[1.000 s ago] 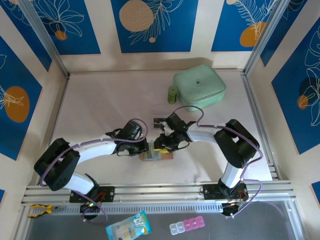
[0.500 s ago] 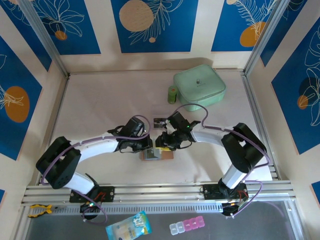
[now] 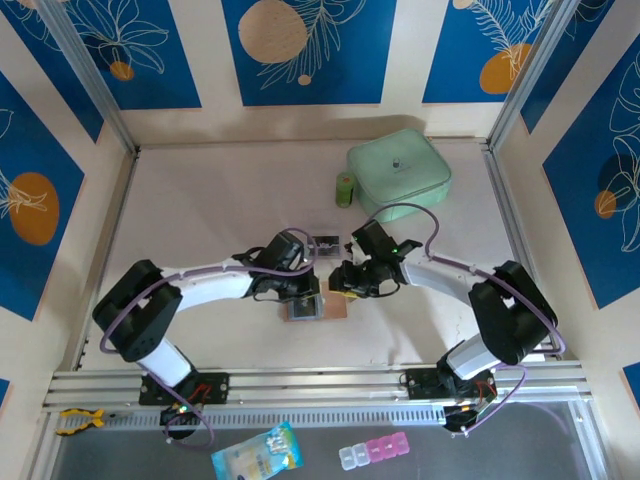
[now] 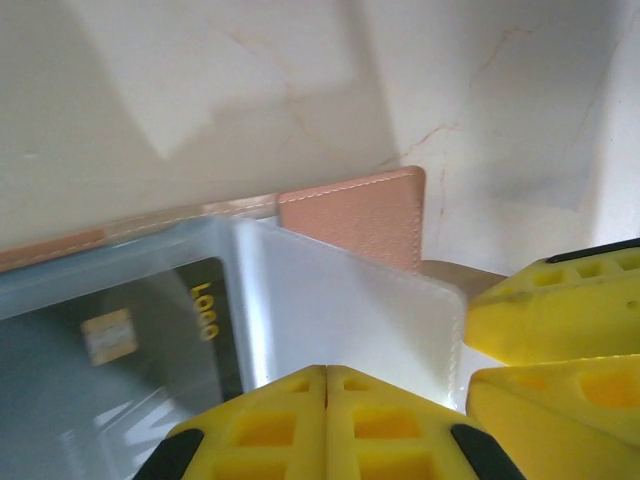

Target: Take the credit cards out of the card holder

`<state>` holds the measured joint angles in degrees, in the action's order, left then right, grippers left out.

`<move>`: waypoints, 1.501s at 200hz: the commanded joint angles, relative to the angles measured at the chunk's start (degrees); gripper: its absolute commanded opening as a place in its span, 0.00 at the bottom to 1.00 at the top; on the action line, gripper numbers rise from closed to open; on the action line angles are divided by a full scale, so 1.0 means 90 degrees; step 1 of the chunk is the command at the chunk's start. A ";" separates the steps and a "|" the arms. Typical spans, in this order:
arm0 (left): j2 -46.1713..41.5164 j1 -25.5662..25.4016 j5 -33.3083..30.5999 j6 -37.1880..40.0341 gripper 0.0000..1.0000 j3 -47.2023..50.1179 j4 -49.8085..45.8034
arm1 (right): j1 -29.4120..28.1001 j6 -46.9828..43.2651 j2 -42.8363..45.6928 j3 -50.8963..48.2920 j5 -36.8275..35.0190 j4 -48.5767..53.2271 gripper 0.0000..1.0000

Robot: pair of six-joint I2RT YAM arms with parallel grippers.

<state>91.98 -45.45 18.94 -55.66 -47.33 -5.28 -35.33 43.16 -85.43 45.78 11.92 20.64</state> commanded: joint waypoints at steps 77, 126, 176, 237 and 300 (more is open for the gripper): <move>0.0870 -0.0330 0.0272 -0.0079 0.07 -0.0662 0.0069 | 0.0330 -0.0234 0.0587 -0.0419 -0.0075 0.0305 0.40; 0.0707 -0.0303 0.0132 0.0056 0.07 -0.0746 -0.0117 | 0.0303 -0.0149 0.0661 -0.0370 0.0127 0.0174 0.40; 0.0016 -0.0064 -0.0114 0.0210 0.06 -0.0342 -0.0165 | 0.0082 -0.0052 0.0447 -0.0127 0.0291 -0.0002 0.40; -0.1027 0.0468 -0.0336 0.0217 0.08 0.0699 -0.0297 | -0.0269 0.0163 -0.0086 0.0198 0.0472 -0.0369 0.39; -0.1491 0.0851 -0.0159 0.0139 0.15 0.1499 -0.0080 | -0.0670 0.0244 -0.0731 0.0610 0.0538 -0.0482 0.39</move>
<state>79.18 -38.72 16.47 -55.02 -35.07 -6.79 -40.10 44.25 -90.15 49.15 15.22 16.86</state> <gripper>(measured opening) 0.146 0.392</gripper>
